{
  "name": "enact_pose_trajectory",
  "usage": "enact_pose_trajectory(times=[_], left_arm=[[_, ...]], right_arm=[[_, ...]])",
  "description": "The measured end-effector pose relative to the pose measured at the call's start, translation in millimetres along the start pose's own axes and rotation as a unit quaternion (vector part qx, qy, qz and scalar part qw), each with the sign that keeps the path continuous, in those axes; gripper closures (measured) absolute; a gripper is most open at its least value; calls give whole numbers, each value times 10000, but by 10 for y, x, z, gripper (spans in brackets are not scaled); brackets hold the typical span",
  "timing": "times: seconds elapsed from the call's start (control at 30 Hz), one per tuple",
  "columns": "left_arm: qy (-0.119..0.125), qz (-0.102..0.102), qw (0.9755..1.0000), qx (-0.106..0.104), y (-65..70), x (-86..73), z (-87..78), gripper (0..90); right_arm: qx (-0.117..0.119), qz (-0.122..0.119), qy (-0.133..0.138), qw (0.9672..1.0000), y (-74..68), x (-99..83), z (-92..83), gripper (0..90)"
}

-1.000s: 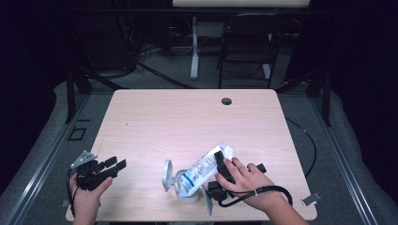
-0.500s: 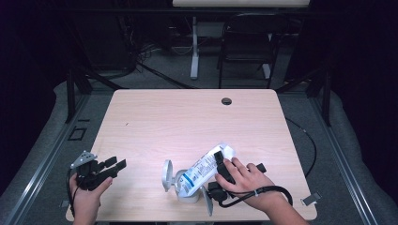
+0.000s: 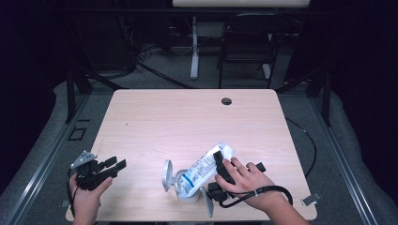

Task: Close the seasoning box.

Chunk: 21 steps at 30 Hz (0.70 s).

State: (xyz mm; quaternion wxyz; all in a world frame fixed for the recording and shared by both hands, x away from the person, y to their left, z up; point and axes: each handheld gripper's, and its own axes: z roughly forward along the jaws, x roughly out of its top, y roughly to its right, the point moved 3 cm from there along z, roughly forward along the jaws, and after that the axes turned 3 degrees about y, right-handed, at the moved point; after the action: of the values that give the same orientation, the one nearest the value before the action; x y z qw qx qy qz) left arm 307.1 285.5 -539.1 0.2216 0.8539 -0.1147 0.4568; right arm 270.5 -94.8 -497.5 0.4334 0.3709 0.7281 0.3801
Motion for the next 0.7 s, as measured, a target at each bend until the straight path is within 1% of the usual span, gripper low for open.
enact_pose_trajectory(times=[0.33, 0.5, 0.7], left_arm=[[-4, 4, 10000, 3, -4, -1, 2, 508], [8, -25, 10000, 22, -12, -7, 7, 508], [-9, -26, 10000, 12, -13, -8, 6, 508]], right_arm=[[-11, -17, 13, 10000, 7, -2, -6, 687], [-22, -19, 31, 10000, 5, -1, -5, 692], [-31, -33, 103, 9999, 6, 1, 1, 707]])
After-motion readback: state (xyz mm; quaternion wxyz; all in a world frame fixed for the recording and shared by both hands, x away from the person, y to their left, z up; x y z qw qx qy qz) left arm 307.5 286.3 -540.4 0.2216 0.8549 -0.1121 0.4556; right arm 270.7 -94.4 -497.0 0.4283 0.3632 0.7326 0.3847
